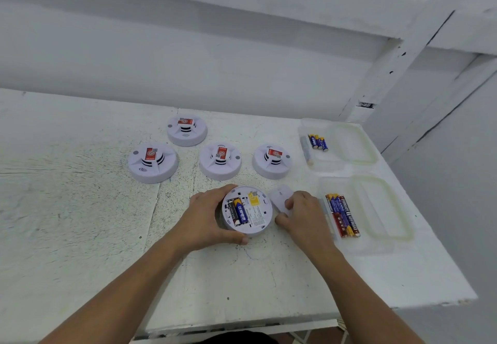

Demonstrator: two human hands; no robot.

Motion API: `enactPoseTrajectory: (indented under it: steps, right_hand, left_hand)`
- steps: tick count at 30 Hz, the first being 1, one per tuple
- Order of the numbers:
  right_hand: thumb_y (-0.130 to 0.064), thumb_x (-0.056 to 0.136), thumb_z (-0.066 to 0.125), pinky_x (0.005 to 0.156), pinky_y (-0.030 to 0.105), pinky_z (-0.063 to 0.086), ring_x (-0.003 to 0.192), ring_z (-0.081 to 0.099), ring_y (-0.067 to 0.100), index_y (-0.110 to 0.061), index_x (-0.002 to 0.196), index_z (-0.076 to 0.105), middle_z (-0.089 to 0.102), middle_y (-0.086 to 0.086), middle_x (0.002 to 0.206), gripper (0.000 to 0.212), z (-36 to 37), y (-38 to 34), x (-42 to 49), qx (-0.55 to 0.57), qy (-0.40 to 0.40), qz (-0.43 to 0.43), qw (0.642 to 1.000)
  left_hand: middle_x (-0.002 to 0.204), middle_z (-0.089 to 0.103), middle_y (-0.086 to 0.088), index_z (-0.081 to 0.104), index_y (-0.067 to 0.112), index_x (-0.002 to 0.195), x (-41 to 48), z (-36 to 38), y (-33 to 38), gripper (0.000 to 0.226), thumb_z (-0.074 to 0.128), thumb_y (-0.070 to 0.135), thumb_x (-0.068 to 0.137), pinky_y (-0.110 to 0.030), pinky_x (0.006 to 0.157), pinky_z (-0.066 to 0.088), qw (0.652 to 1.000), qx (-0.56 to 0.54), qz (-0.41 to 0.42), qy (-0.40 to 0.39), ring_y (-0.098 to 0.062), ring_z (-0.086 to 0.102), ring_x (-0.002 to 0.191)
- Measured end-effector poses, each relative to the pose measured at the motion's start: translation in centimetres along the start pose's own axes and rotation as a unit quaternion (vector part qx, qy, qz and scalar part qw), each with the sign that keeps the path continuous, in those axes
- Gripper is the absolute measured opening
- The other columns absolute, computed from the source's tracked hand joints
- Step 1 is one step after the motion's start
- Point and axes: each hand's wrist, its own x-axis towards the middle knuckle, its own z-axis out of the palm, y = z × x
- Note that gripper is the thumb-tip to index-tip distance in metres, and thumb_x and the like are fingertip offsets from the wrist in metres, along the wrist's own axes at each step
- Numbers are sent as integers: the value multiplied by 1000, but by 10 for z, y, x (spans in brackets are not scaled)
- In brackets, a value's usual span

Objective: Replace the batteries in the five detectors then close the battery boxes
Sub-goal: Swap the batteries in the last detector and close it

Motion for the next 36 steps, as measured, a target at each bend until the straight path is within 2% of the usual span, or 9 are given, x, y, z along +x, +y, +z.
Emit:
enactPoseTrajectory:
  steps: [6, 10, 13, 15, 18, 21, 23, 31, 36]
  right_hand:
    - [-21, 82, 63, 63, 21, 40, 72, 53, 8, -13, 87, 62, 60, -3, 82, 10, -16, 0, 6, 220, -3, 64, 973]
    - [-20, 85, 62, 70, 31, 49, 63, 55, 12, -9, 66, 64, 61, -1, 61, 22, -35, -5, 12, 320, -29, 70, 945]
    - [-25, 85, 64, 85, 52, 54, 67, 55, 19, -2, 70, 67, 68, 13, 71, 28, -45, -11, 18, 338, -55, 44, 938]
    - [-34, 85, 64, 79, 51, 56, 66, 55, 20, -2, 72, 67, 70, 15, 78, 35, -51, -18, 20, 309, -75, 19, 948]
    - [-44, 86, 63, 66, 32, 51, 64, 60, 10, -8, 67, 64, 73, 9, 89, 41, -59, -31, 21, 217, -117, -45, 968]
    - [-38, 83, 69, 92, 33, 48, 110, 59, 8, -16, 74, 65, 64, -7, 122, 24, -62, -41, 21, 139, -179, -115, 967]
    - [-32, 83, 70, 95, 24, 38, 121, 50, 8, -12, 85, 64, 53, -10, 137, 21, -61, -44, 22, 83, -199, -170, 962]
    - [-18, 85, 66, 89, 17, 34, 128, 44, 11, -12, 93, 56, 42, -10, 147, 14, -44, -44, 21, -20, -244, -298, 923]
    - [-17, 84, 67, 101, 29, 40, 130, 44, 15, -9, 97, 59, 44, -5, 146, 17, -38, -45, 23, -34, -242, -319, 916]
  left_hand:
    - [107, 42, 40, 35, 54, 117, 0, 1, 0, 88, 86, 55, 45, -29, 99, 24, 1000, -3, 11, 4, 31, 28, 102]
    - [112, 50, 32, 38, 51, 123, 0, 2, -2, 93, 84, 62, 42, -33, 105, 27, 1000, -6, 0, 0, 7, 40, 106]
    - [111, 50, 32, 39, 51, 122, 0, 2, -2, 91, 88, 53, 46, -32, 105, 25, 1000, -3, 7, 7, 12, 39, 105]
    - [111, 50, 32, 39, 51, 122, 1, 2, -2, 90, 89, 52, 47, -32, 104, 25, 1000, -3, 8, 11, 15, 38, 104]
    - [110, 53, 30, 43, 49, 121, 1, 2, -3, 89, 87, 57, 44, -35, 105, 28, 1000, -4, 3, 3, 10, 43, 105]
    - [108, 54, 29, 46, 42, 126, 2, 2, -3, 92, 89, 54, 45, -31, 102, 27, 1000, 2, 3, 8, 15, 41, 104]
    - [105, 52, 32, 46, 40, 127, 2, 2, -2, 93, 91, 47, 46, -25, 95, 24, 1000, -3, 8, 13, 26, 33, 100]
    - [114, 53, 33, 46, 43, 126, 4, 4, -7, 98, 88, 57, 38, -20, 99, 22, 1000, -1, 18, 4, 19, 40, 107]
    - [114, 44, 40, 37, 50, 125, 4, 3, -5, 100, 86, 57, 37, -15, 97, 18, 1000, -3, 19, 4, 26, 33, 107]
